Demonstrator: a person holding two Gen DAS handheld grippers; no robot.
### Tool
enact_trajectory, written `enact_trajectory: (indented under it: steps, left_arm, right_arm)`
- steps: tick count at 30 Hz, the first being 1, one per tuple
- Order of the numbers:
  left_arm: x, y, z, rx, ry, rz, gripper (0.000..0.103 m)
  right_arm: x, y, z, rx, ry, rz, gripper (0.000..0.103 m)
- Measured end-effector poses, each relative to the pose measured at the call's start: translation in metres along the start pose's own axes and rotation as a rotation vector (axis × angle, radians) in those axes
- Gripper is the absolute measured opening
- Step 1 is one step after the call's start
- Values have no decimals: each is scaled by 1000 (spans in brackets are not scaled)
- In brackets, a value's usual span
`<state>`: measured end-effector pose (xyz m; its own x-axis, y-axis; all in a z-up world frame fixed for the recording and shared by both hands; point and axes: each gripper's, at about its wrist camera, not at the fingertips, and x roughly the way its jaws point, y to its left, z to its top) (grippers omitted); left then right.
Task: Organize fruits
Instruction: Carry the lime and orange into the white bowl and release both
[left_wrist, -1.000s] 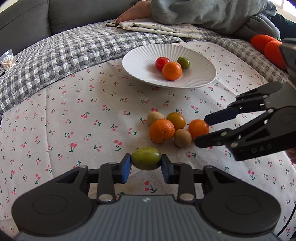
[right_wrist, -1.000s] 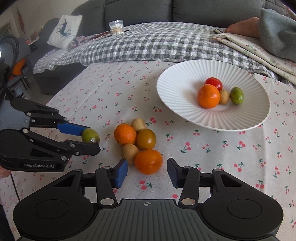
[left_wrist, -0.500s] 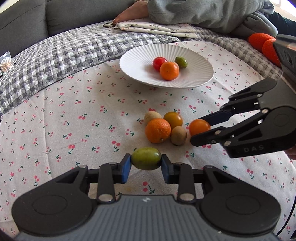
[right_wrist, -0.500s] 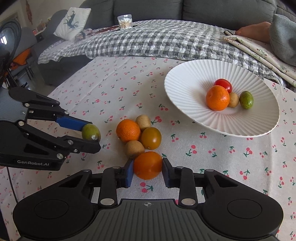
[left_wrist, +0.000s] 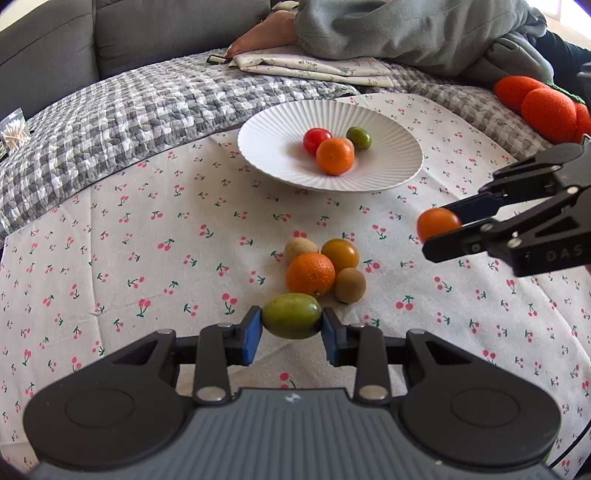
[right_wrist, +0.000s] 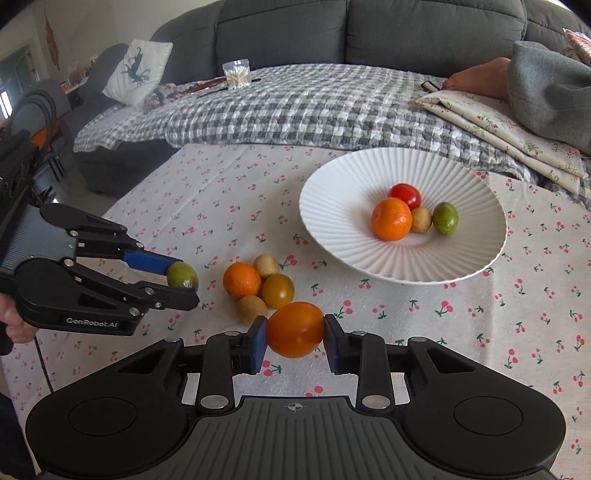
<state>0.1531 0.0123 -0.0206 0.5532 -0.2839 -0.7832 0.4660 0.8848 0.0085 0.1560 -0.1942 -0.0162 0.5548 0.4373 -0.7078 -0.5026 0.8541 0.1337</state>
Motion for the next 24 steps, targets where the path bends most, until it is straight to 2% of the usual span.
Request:
enact_trajectory:
  steps: [13, 24]
  left_arm:
    - [-13, 4, 18, -37, -85, 14, 33]
    - [2, -9, 63, -4, -158, 6, 33]
  right_arm:
    - [-28, -16, 8, 11, -57, 17, 31]
    - [-33, -52, 17, 73, -98, -90, 31]
